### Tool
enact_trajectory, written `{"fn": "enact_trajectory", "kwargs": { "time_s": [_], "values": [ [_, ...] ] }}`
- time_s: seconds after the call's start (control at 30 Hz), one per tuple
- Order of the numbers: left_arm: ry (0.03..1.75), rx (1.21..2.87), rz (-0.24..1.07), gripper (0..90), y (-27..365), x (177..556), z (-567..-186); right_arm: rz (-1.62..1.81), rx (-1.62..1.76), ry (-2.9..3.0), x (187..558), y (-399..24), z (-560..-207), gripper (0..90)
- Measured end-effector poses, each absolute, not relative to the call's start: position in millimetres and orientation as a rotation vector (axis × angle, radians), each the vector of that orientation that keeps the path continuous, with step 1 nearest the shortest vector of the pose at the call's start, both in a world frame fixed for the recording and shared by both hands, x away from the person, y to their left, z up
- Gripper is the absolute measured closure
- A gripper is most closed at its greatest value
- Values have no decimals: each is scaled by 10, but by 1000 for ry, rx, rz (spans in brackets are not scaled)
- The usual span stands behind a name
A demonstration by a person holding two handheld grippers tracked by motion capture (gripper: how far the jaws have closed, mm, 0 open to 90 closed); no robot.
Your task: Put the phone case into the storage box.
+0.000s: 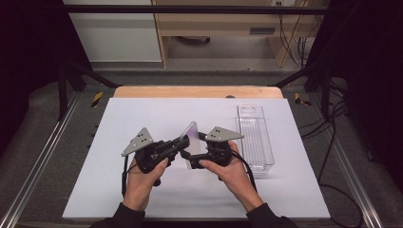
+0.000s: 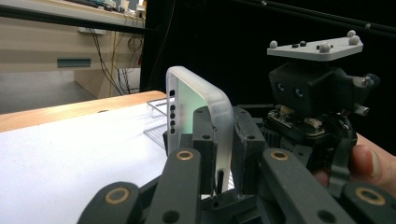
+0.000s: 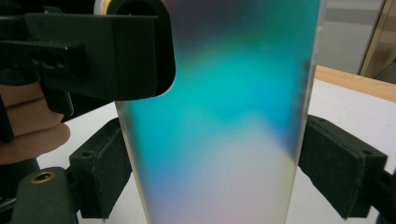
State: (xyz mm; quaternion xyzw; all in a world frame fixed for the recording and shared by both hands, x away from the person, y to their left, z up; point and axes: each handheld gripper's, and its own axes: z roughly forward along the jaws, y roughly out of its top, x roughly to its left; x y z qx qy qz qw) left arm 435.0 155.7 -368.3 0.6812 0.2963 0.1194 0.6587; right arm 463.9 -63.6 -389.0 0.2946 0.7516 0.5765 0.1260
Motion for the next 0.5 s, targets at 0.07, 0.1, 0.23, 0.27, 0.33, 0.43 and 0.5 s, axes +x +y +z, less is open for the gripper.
{"fn": "enact_trajectory", "kwargs": {
  "time_s": [0.07,0.1,0.23,0.27,0.33,0.43,0.5],
  "values": [
    [673,1541,267,814,1564,4350,-3691,1687,867,2186,4640,-622,-3894,146],
    [672,1541,266,814,1566,4350,-3697,1686,869,2185,4640,-616,-3897,144],
    [679,1539,264,814,1577,4340,-3721,1683,867,2184,4635,-603,-3899,159],
    [680,1543,268,814,1577,4341,-3728,1673,863,2189,4631,-600,-3899,164],
    [684,1551,274,813,1574,4348,-3744,1650,863,2198,4634,-590,-3907,170],
    [683,1555,280,811,1574,4348,-3758,1634,865,2213,4646,-584,-3920,173],
    [683,1557,306,751,1573,4334,-3765,1609,868,2222,4647,-578,-3931,174]
  ]
}}
